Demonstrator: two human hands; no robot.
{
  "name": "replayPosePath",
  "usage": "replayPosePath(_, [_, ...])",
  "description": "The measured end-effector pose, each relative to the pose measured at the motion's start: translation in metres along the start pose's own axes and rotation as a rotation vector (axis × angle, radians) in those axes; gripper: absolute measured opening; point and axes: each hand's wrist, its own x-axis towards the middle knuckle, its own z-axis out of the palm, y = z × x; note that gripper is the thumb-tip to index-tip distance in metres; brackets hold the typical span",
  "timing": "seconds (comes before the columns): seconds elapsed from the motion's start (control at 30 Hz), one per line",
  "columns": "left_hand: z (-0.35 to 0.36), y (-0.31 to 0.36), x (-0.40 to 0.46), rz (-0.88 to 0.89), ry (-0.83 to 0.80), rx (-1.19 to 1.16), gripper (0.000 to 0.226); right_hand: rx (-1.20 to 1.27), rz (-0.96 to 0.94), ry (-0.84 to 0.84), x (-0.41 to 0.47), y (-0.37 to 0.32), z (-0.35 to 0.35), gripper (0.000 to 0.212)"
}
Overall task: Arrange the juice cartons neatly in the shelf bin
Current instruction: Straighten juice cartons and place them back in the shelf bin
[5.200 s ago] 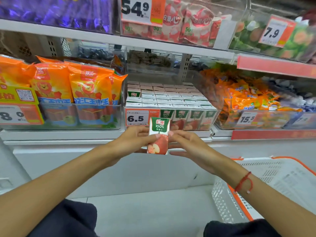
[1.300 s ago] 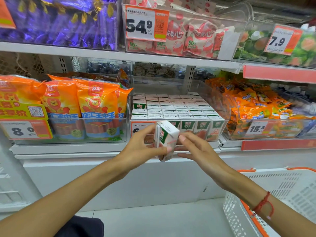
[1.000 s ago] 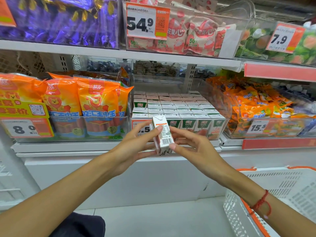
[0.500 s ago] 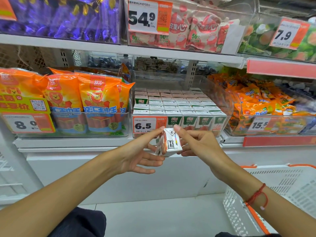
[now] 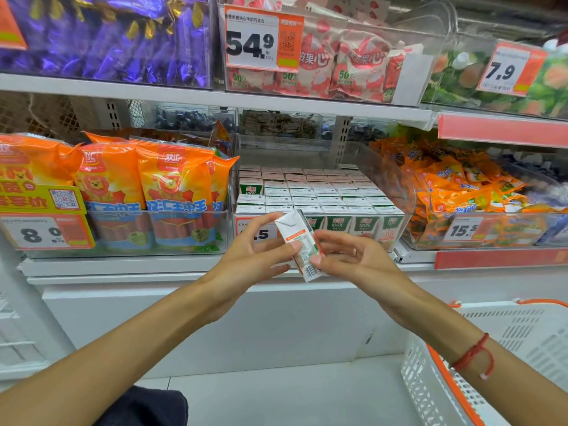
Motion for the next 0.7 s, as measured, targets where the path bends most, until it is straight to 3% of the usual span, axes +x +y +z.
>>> replayPosePath(0.17, [0.007, -0.005, 0.001, -0.065, 0.11, -0.083, 0.046, -0.385, -0.245, 0.262, 0.002, 0.008, 0.01, 0.061])
replayPosePath(0.27, [0.011, -0.007, 0.001, -0.072, 0.133, -0.06, 0.038, -0.542, -0.389, 0.313, 0.001, 0.011, 0.014, 0.064])
replayPosePath(0.37, [0.009, -0.009, 0.0, -0.005, 0.162, -0.015, 0.03, -0.525, -0.428, 0.271, 0.003, 0.01, 0.015, 0.061])
replayPosePath(0.43, [0.007, -0.008, -0.001, 0.067, 0.154, 0.089, 0.026, -0.451, -0.352, 0.192, 0.005, 0.009, 0.012, 0.058])
replayPosePath(0.57, [0.003, 0.001, -0.002, 0.243, 0.059, 0.299, 0.037, -0.219, -0.271, -0.026, 0.002, 0.004, 0.008, 0.06])
replayPosePath(0.7, [-0.003, 0.011, -0.003, 0.355, -0.016, 0.377, 0.039, -0.142, -0.356, -0.037, 0.001, -0.002, 0.013, 0.045])
